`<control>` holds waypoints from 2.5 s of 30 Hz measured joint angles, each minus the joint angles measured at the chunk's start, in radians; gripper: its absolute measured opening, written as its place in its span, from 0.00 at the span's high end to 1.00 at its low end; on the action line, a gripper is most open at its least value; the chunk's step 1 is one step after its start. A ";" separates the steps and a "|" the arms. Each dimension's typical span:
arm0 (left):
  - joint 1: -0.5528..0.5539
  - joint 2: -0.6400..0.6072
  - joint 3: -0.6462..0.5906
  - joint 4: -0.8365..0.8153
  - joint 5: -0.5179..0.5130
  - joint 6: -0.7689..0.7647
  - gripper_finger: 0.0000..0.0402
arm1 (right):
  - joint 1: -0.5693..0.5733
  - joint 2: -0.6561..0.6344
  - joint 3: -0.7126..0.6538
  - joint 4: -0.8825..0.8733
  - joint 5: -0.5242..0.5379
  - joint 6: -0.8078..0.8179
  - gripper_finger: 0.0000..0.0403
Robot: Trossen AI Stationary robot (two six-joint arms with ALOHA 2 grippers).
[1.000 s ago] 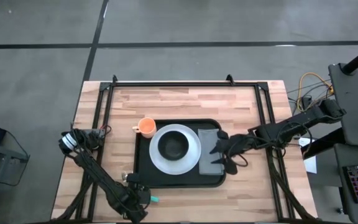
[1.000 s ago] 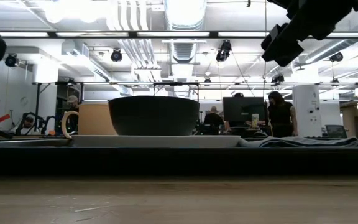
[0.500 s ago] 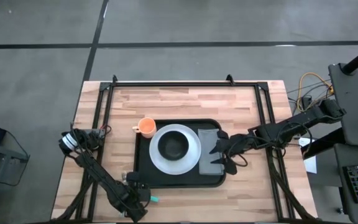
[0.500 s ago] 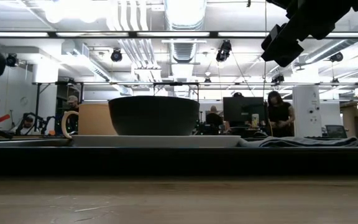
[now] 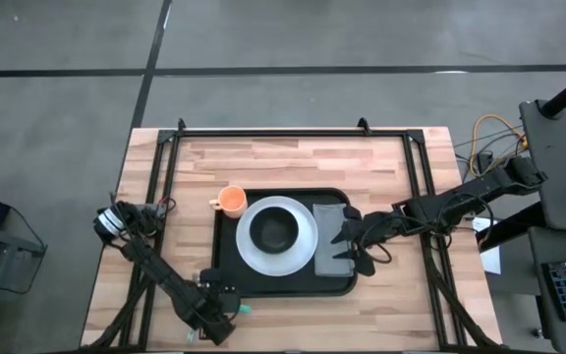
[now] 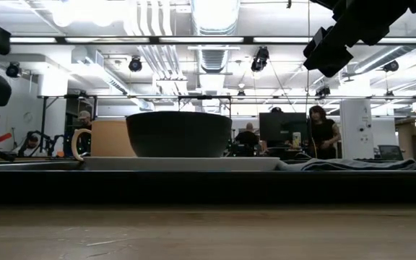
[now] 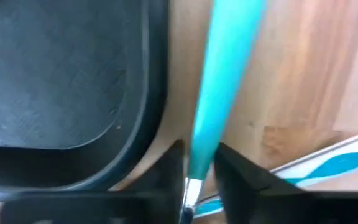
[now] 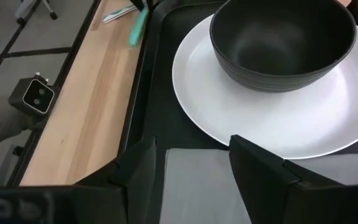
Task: Set up tray
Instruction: Put the green spoon on the gray napkin on the black serving tray
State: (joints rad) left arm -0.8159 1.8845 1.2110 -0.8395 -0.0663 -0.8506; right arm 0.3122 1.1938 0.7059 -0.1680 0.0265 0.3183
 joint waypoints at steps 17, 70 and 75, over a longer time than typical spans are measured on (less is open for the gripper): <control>0.119 -0.101 0.325 -0.178 -0.003 -0.052 0.95 | 0.156 0.040 0.107 -0.212 0.293 -0.137 0.58; 0.463 -0.098 0.638 -0.470 0.292 -0.101 0.95 | 0.365 0.933 1.368 -1.112 0.840 -0.063 0.59; 0.493 -0.098 0.638 -0.463 0.298 -0.082 0.95 | 0.358 0.933 1.366 -0.988 0.892 -0.173 0.59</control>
State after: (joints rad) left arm -0.3234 1.7866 1.8488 -1.3025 0.2316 -0.9328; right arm 0.6702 2.1273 2.0719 -1.1557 0.9185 0.1456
